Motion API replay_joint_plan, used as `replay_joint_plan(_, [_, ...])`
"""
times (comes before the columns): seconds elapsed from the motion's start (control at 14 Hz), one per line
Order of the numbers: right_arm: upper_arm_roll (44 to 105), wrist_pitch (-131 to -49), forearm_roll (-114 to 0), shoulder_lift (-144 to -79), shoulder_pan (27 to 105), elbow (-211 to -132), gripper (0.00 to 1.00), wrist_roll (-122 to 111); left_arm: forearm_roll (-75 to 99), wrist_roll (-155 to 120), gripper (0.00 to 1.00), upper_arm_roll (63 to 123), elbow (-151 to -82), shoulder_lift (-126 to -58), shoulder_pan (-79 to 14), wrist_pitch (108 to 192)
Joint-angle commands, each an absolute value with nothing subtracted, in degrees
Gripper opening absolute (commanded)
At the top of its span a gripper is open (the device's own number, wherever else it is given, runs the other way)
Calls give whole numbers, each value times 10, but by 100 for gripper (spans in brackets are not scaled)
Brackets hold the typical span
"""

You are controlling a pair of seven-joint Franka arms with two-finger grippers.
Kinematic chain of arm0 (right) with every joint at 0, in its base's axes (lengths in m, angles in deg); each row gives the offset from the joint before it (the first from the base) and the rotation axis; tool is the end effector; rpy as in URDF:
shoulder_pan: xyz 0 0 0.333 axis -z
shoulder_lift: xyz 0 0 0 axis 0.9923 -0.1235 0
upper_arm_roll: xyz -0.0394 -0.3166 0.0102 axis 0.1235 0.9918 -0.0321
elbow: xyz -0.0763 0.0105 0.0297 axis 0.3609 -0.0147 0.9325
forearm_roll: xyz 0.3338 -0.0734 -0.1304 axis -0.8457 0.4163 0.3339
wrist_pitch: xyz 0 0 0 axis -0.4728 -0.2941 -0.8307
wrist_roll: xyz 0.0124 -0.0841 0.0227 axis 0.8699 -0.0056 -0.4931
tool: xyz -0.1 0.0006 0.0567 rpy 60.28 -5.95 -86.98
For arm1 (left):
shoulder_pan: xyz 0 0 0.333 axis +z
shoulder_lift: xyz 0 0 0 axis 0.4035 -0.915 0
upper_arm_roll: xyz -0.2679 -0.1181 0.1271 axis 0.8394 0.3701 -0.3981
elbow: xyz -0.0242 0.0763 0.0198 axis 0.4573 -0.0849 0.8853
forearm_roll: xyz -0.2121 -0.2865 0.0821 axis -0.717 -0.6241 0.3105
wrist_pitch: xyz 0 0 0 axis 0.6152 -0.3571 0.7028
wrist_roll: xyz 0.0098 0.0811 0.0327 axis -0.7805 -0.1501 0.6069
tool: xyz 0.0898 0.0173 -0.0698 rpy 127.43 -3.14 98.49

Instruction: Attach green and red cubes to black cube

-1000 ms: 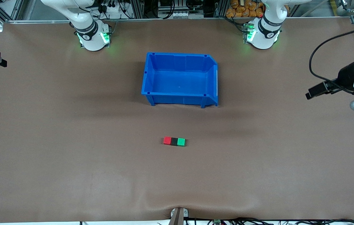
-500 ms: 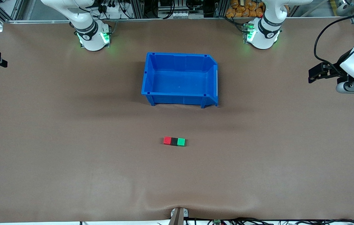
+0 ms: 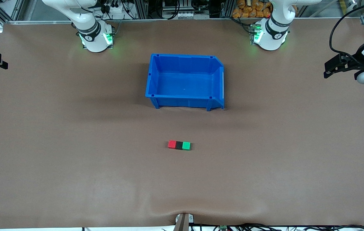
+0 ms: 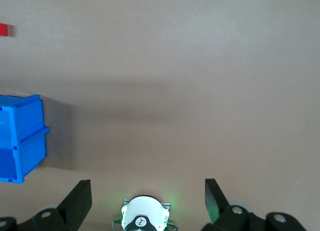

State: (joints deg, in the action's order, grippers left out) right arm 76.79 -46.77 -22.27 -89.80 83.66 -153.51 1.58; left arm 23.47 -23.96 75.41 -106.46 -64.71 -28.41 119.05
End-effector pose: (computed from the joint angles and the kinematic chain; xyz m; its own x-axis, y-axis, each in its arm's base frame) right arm 0.4957 -0.0680 0.6497 0.9836 0.0734 -0.1648 0.0618 -0.9953 -0.0748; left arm 0.5087 -0.0414 0.6348 0.9957 -0.0896 -0.0222 -0.0905 -0.9949 -0.0440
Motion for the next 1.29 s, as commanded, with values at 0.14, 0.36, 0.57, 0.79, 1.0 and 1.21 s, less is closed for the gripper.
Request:
replay_joint_plan(0.14, [764,-471,-219,-877,834,-1556,100,7,222,-233,100,753,-1076,-640,-283,1193])
replay_joint_plan(0.36, [771,-471,-219,-877,829,-1556,100,7,222,-240,100,752,-1078,-642,-281,1192])
replay_joint_plan(0.57, [769,-472,-219,-877,830,-1556,100,7,225,-239,100,751,-1075,-643,-282,1192])
replay_joint_plan(0.79, [768,-469,-219,-878,835,-1556,100,7,221,-234,100,752,-1074,-643,-283,1192])
replay_joint_plan(1.0, [765,-470,-222,-878,840,-1556,100,7,221,-234,100,752,-1076,-643,-282,1192])
replay_joint_plan(1.21, [765,-470,-222,-877,840,-1556,100,7,221,-234,100,752,-1077,-643,-282,1192])
